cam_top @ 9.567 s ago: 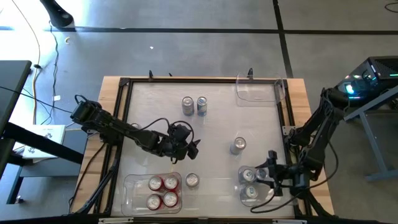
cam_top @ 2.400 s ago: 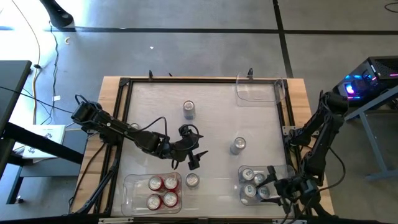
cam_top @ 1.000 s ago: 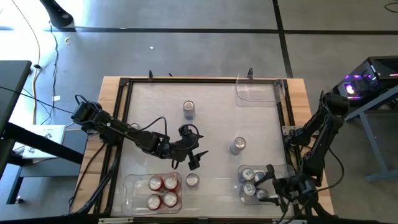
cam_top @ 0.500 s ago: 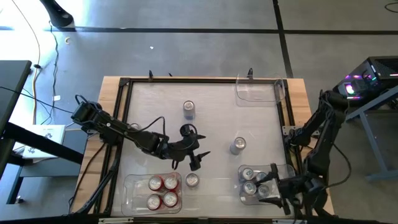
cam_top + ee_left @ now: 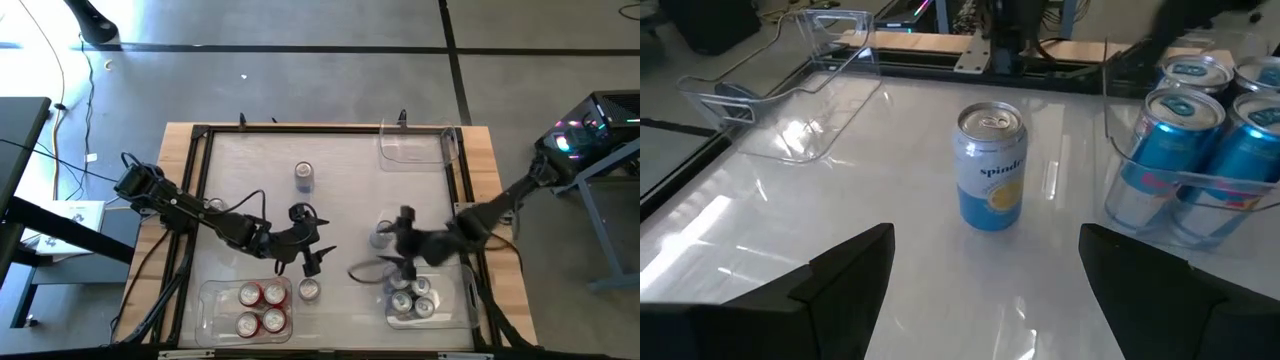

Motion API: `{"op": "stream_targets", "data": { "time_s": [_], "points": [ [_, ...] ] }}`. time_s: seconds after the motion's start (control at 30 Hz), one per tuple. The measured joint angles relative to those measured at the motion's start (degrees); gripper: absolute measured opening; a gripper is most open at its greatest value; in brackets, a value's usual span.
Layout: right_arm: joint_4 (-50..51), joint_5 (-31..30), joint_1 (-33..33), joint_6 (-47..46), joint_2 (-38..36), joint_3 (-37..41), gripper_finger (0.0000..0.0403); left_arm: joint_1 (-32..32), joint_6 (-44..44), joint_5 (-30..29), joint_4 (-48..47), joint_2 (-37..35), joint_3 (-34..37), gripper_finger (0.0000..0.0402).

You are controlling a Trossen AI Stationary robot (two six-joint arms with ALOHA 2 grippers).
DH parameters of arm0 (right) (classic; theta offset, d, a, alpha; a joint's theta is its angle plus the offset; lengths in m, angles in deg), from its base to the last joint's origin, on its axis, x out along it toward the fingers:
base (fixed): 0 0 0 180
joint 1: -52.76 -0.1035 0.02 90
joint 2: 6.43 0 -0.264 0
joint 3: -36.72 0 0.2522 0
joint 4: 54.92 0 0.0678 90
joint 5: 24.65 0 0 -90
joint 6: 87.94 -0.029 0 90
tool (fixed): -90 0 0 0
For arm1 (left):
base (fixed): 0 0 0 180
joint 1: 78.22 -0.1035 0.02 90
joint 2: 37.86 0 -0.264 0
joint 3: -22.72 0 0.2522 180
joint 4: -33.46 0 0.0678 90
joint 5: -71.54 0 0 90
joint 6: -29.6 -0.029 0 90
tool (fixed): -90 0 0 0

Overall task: Sort soda cans
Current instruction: Put the middle right blue-white soda can into the top right transparent bin

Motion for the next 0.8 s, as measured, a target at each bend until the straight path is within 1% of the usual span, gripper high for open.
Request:
{"op": "stream_targets", "data": {
  "time_s": [0.07, 0.17, 0.3, 0.47, 0.7, 0.8],
  "points": [
    [0.43, 4.76, 4.62, 0.78, 0.12, 0.55, 0.0293, 0.28, -0.01, 0.0, -0.64, 0.0, -0.01, 0.0313],
    [1.15, 7.7, 9.04, 1.25, 0.12, 0.66, 0.0293, 0.68, -0.03, 0.0, -1.52, 0.0, 0.0, 0.0313],
    [4.95, 8.07, 11.5, 1.56, 0.1, 0.66, 0.0293, 1.06, -0.07, -0.02, -2.31, 0.0, 0.0, 0.0313],
    [7.97, 9.63, 12.57, 0.7, 0.2, 0.66, 0.0293, 1.12, -0.08, -0.02, -2.27, 0.0, -0.01, 0.0313],
    [10.93, 9.22, 15.14, -0.61, 3.24, 0.65, 0.0293, 1.12, -0.45, -0.13, -2.26, 0.0, 0.0, 0.0313],
    [11.11, 10.15, 16.09, -1.82, 4.45, 0.55, 0.0293, 1.14, -0.15, -0.12, -2.76, 0.0, 0.0, 0.0313]
  ]
}}
